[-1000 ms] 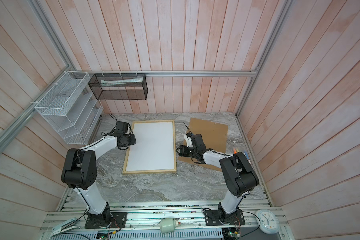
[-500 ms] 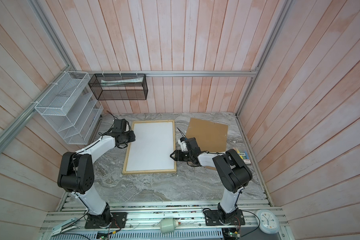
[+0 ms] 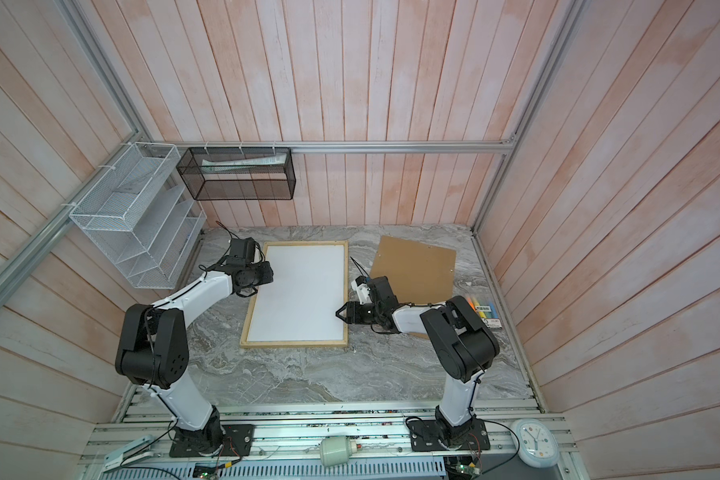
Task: Put the photo into the frame
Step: 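Move both grippers from the frame to the brown backing board's edges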
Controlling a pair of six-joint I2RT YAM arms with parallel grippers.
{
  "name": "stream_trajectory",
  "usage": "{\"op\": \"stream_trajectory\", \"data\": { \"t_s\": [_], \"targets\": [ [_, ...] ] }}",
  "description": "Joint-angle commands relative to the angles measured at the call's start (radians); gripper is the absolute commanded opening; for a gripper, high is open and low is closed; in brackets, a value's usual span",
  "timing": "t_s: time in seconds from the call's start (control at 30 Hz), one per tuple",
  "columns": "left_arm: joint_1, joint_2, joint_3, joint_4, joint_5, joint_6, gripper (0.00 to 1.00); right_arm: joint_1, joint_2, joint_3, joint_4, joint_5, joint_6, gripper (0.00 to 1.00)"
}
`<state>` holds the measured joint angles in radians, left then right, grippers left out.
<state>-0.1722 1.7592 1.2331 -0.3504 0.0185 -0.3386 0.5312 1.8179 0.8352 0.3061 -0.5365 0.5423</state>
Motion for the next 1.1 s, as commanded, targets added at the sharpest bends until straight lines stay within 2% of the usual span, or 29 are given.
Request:
{"op": "stream_trajectory", "data": {
  "t_s": [0.0,0.17,0.3,0.5,0.67,0.73,1.07],
  "targets": [
    [-0.015,-0.011,0.038,0.028,0.047,-0.011,0.44,-0.013,-0.020,0.021,-0.020,0.019,-0.022,0.57],
    [-0.057,0.031,0.094,0.023,0.093,-0.009,0.45,-0.097,-0.119,-0.031,-0.048,0.045,-0.041,0.57],
    [-0.114,0.096,0.179,-0.021,0.076,0.003,0.45,-0.185,-0.212,-0.087,-0.090,0.074,-0.064,0.58],
    [-0.204,0.199,0.294,-0.050,0.104,0.007,0.44,-0.357,-0.369,-0.190,-0.157,0.091,-0.089,0.59],
    [-0.293,0.291,0.389,-0.068,0.124,-0.010,0.45,-0.513,-0.496,-0.267,-0.223,0.150,-0.089,0.61],
    [-0.328,0.328,0.423,-0.075,0.133,-0.016,0.45,-0.566,-0.529,-0.287,-0.249,0.177,-0.087,0.65],
    [-0.461,0.466,0.557,-0.133,0.136,-0.061,0.45,-0.714,-0.526,-0.300,-0.342,0.298,-0.140,0.76]
  ]
}}
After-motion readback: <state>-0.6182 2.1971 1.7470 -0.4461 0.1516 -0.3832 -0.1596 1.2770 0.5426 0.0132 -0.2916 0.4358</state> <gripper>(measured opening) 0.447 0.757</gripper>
